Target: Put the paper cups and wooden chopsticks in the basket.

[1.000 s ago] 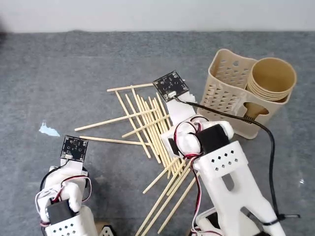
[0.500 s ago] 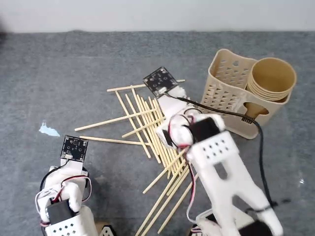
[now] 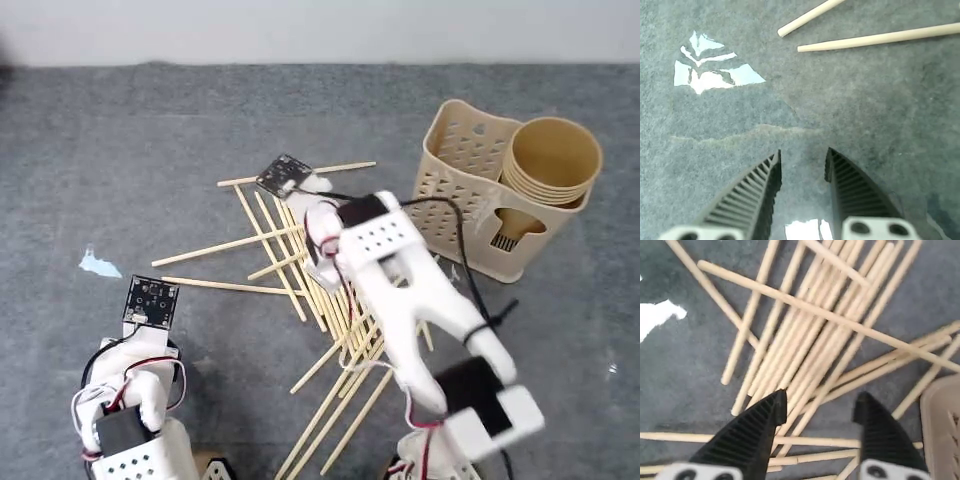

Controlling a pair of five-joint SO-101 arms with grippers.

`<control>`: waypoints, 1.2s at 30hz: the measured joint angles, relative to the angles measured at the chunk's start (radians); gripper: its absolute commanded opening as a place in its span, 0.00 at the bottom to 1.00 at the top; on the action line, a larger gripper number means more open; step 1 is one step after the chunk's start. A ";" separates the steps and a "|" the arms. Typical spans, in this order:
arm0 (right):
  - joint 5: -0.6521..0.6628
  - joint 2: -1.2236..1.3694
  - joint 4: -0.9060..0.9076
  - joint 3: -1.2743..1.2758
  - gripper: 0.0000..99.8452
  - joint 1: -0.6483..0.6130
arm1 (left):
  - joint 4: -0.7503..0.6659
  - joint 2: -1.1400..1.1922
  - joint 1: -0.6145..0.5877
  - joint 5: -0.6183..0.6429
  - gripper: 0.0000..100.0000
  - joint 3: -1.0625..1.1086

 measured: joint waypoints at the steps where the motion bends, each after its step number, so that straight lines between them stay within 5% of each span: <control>1: 0.023 0.028 0.020 -0.041 0.29 -0.017 | 0.000 0.000 0.000 0.000 0.14 0.000; 11: 0.204 0.339 0.057 -0.302 0.29 -0.057 | 0.000 0.000 0.000 0.000 0.14 0.000; 21: 0.324 0.376 0.057 -0.322 0.29 -0.064 | 0.000 0.000 0.000 0.000 0.14 0.000; 32: 0.344 0.384 -0.012 -0.324 0.29 -0.066 | 0.000 0.000 0.000 0.000 0.14 0.000; 36: 0.344 0.436 -0.031 -0.324 0.21 -0.069 | 0.000 0.000 0.000 0.000 0.14 0.000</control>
